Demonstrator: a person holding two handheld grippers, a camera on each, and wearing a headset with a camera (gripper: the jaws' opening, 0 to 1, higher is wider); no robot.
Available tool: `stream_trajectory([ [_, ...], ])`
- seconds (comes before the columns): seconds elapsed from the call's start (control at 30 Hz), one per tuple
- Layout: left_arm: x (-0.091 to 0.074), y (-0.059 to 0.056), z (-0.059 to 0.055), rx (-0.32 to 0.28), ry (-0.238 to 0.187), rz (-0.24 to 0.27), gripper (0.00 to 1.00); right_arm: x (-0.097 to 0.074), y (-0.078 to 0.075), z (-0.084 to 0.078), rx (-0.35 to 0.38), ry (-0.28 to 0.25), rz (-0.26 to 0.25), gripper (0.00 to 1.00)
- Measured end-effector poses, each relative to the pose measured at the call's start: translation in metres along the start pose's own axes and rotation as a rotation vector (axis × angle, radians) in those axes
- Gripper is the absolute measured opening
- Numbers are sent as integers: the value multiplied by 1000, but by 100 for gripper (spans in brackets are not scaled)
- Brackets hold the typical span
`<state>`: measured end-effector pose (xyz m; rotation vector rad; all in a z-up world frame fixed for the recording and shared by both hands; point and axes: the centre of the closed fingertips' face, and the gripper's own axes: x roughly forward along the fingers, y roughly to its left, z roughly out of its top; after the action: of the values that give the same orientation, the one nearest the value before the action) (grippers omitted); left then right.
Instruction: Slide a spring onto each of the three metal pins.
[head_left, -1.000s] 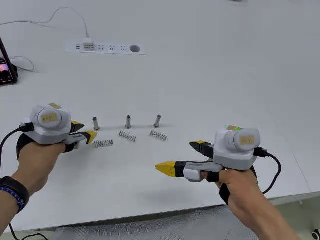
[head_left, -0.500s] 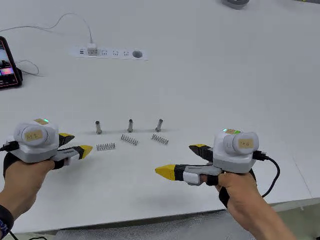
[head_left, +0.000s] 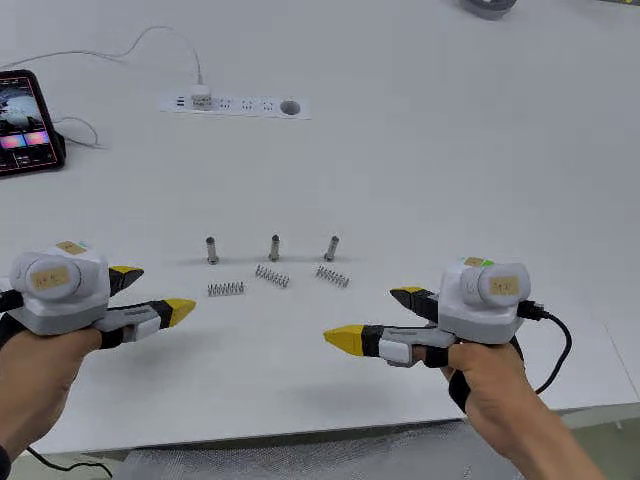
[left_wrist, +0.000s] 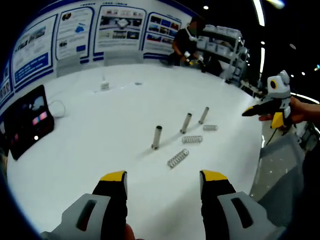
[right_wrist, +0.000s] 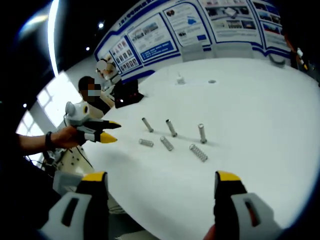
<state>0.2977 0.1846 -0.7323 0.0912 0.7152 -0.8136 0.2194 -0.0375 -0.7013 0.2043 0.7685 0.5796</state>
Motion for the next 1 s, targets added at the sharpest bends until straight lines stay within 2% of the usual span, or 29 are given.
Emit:
stream_trajectory([
  [0.27, -9, -6, -4, -8, 5, -21, 72, 1, -1, 0, 4, -3, 0, 89],
  [0.4, -13, -7, -6, -28, -5, -18, 73, 2, -2, -1, 9, -5, -1, 89],
  [0.63, -14, -12, -15, -28, 15, -27, 75, 5, 2, -4, 8, 6, 9, 89],
  [1.0, -8, -23, -16, 39, 50, -59, 75, 5, 6, -8, 14, 12, 12, 89],
])
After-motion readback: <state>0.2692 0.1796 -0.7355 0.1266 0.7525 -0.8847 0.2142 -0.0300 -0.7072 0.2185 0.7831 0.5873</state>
